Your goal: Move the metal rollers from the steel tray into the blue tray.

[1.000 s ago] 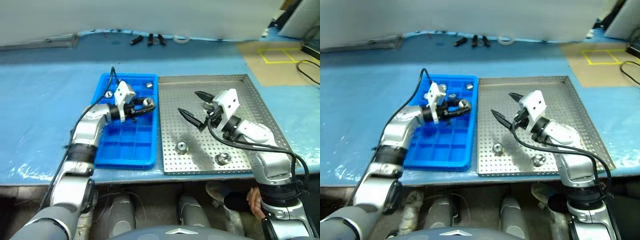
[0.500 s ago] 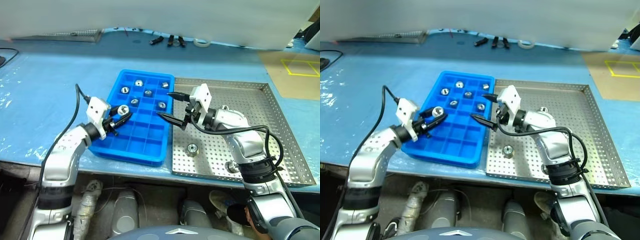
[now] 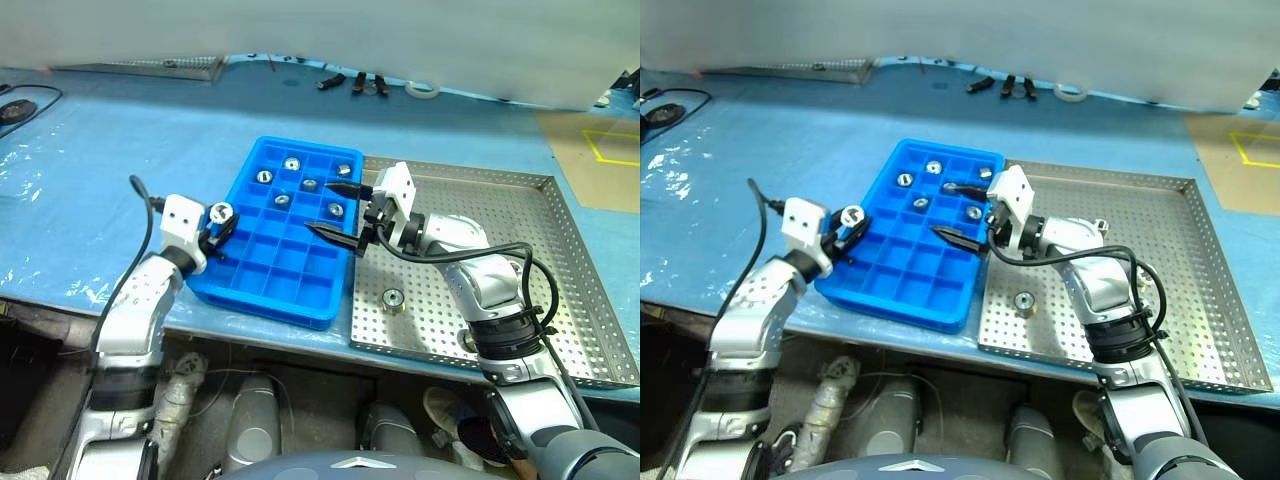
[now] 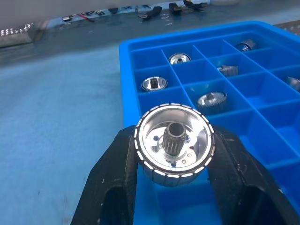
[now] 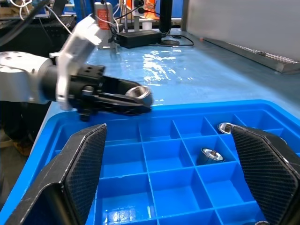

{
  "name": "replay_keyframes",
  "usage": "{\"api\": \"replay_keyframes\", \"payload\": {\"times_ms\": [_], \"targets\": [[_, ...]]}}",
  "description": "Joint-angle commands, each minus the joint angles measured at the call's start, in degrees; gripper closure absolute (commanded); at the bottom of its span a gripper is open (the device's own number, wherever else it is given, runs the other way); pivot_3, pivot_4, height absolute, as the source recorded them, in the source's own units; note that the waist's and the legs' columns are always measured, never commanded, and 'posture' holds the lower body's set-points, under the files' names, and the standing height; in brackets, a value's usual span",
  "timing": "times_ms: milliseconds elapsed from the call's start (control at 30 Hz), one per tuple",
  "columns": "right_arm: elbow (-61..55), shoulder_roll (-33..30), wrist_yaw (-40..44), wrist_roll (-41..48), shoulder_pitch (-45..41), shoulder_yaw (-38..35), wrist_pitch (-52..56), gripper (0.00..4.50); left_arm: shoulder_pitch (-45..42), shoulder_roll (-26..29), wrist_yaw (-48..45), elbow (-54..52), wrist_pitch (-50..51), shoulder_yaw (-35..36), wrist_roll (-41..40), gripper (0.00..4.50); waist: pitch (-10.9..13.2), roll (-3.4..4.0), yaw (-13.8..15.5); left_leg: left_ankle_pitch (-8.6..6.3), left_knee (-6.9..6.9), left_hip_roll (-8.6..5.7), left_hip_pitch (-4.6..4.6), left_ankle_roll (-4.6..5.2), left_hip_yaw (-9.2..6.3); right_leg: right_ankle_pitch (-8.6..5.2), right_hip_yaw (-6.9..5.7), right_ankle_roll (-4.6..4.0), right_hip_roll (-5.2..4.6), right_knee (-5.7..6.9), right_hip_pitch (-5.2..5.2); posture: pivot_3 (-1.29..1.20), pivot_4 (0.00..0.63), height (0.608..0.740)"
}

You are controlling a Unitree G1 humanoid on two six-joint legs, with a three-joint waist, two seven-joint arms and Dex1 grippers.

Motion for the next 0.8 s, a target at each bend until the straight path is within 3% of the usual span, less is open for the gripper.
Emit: {"api": "replay_keyframes", "payload": {"times_ms": [33,500,767,800], "targets": [[-1.84,-0.11,-0.85,0.24,-0.07,-0.84,-0.59,0.00,-3.69,-0.21,0.78,4.38,-3.04,-1.62,1.29,2.80,0.00,0.00,-0.14,0.01,0.01,0.00,-0.02,-0.01,-0.03,0.01,-0.01,0.02,0.00,0.01,0.00,0.29,0.150,0.740],[-7.13,-1.99,-5.63,0.49,3.32,-2.13,1.68,0.00,-2.31,2.85,-2.01,7.17,-2.07,-1.08,-1.48,2.80,0.00,0.00,-2.39,0.09,0.00,-0.05,-0.10,-0.13,-0.22,0.01,-0.12,0.01,0.01,0.30,-0.14,0.21,0.150,0.740],[-6.14,-2.17,-6.12,0.51,3.17,-2.09,1.02,0.00,-1.85,3.31,0.87,7.37,-1.01,0.29,-1.51,2.80,-0.01,0.01,-2.62,0.17,-0.01,-0.04,0.04,-0.26,-0.23,-0.13,-0.06,-0.25,0.03,0.45,-0.14,0.21,0.150,0.740],[-5.87,-2.08,-6.13,0.43,3.08,-2.03,0.85,0.00,-1.78,3.31,1.20,7.58,-0.94,0.60,-1.77,2.45,-0.01,0.01,-2.62,0.17,-0.01,-0.03,0.05,-0.26,-0.23,-0.13,-0.06,-0.26,0.04,0.46,-0.14,0.21,0.150,0.740]]}}
